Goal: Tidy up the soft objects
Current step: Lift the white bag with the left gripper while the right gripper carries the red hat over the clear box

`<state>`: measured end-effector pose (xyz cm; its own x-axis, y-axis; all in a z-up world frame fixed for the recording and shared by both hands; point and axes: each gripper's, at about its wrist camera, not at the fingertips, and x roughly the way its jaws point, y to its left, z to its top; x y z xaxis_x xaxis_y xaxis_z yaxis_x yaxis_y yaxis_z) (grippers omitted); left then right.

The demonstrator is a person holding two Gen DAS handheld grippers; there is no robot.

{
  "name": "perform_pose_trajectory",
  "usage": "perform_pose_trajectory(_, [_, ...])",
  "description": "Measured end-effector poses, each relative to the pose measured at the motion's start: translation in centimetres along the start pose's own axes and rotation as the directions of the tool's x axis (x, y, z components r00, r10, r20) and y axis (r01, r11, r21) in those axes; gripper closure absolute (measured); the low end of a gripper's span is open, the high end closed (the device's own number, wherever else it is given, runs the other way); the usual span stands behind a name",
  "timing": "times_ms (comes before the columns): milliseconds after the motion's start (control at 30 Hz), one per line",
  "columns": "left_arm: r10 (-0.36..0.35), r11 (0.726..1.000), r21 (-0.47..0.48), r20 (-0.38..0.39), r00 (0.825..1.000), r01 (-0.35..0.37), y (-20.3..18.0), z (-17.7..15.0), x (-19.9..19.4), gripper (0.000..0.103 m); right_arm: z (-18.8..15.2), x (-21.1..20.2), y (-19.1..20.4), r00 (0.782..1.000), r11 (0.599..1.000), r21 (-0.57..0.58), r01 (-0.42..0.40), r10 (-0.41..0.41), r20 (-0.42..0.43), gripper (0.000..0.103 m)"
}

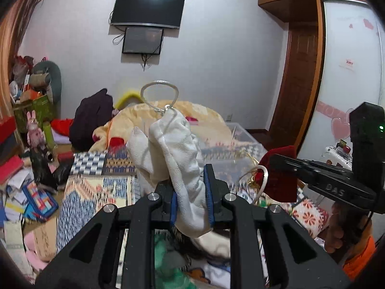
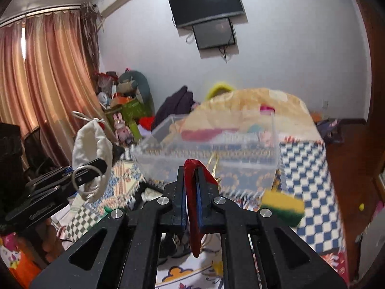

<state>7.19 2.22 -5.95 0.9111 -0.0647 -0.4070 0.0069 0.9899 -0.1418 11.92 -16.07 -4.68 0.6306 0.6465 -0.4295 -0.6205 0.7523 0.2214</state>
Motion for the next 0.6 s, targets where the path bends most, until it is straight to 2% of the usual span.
perform_pose_trajectory(167, [0.017, 0.999, 0.041, 0.027, 0.999, -0.018, -0.3, 2.4, 0.8, 0.084, 2.2, -0.5, -0.3, 0.999, 1.000, -0.001, -0.004, 0.004, 0.052, 0.097])
perform_pose_trajectory(367, [0.015, 0.997, 0.072, 0.021, 1.000, -0.016, -0.7, 4.6, 2.6, 0.084, 5.0, -0.7, -0.8, 0.993, 1.000, -0.007, -0.001, 0.001, 0.118, 0.097])
perform_pose_trajectory(600, [0.019, 0.995, 0.097, -0.041, 0.999, -0.015, -0.8, 6.0, 6.3, 0.084, 7.7, 0.6, -0.9, 0.987, 0.998, -0.040, 0.040, -0.033, 0.156, 0.097])
